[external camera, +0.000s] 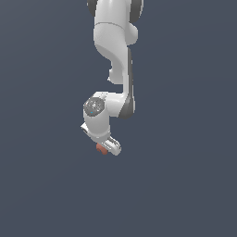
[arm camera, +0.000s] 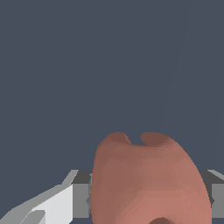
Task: Pick up the object and move it to a goal position.
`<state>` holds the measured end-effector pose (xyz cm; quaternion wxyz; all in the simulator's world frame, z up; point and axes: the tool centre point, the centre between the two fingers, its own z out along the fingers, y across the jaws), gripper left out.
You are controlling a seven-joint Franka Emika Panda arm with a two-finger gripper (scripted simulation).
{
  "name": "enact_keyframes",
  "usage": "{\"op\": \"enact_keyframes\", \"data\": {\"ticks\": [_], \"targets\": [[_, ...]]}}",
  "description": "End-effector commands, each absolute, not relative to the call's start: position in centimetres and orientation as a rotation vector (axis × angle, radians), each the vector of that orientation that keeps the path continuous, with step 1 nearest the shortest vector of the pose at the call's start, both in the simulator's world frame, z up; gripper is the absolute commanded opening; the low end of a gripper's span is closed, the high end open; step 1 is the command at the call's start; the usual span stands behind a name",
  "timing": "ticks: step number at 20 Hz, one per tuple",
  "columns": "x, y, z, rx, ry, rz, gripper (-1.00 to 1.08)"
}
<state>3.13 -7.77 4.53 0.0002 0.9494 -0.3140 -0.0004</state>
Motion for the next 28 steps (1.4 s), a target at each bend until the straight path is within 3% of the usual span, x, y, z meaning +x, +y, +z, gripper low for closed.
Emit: {"op": "enact_keyframes", "data": {"ticks": [1, 9, 28], "targets": [[2.8, -7.0, 5.1, 2.984, -0.985, -0.001, -1.00], [0.3, -2.4, 8.2, 2.984, -0.985, -0.001, -1.00], [-8.4, 15.1, 20.4, 2.982, -0.985, 0.002, -1.00]]}}
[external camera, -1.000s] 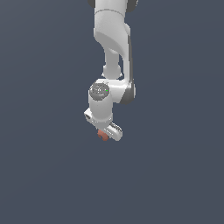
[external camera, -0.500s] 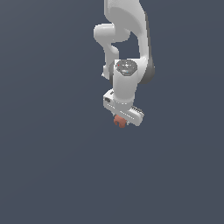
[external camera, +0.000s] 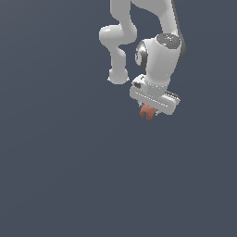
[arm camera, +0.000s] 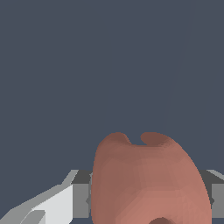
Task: Pick up the object and move it to a goal position.
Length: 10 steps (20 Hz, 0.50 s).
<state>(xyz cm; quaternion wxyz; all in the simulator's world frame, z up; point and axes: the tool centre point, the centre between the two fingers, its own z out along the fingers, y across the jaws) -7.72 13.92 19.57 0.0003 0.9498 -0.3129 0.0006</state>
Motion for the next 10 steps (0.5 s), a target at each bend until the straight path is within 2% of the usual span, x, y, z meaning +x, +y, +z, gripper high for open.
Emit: {"op": "enact_keyframes", "data": {"ticks": [1, 10], "targets": [[-8.7, 15.8, 20.9, 2.982, -0.985, 0.002, -1.00], [-10.4, 19.9, 23.7, 2.982, -0.985, 0.001, -1.00]]}}
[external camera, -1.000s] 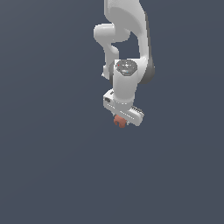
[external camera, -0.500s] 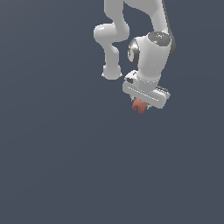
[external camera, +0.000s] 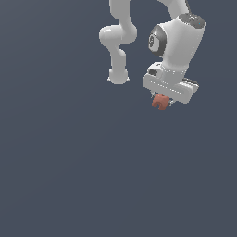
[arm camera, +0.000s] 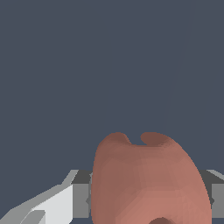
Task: Pick up the object and move it to a goal position.
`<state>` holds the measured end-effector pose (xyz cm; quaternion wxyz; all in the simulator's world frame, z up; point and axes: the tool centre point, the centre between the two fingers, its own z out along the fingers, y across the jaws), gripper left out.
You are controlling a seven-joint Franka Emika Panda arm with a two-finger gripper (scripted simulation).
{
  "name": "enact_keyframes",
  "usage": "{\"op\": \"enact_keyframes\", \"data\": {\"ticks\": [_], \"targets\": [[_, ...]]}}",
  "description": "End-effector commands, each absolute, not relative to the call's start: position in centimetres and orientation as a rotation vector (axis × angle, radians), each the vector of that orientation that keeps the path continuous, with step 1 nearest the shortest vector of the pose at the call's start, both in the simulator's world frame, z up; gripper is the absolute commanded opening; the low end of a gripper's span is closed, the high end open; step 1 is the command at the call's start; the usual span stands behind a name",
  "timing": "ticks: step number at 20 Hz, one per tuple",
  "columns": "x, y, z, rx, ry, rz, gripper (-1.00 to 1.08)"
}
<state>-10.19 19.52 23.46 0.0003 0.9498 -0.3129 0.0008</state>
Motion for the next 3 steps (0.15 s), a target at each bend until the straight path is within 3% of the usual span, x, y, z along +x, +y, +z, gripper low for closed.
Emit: {"op": "enact_keyframes", "data": {"ticks": [1, 3], "targets": [[-10.39, 20.08, 23.85, 2.982, -0.985, 0.001, -1.00], [-10.40, 20.22, 23.93, 2.982, -0.985, 0.001, -1.00]]}}
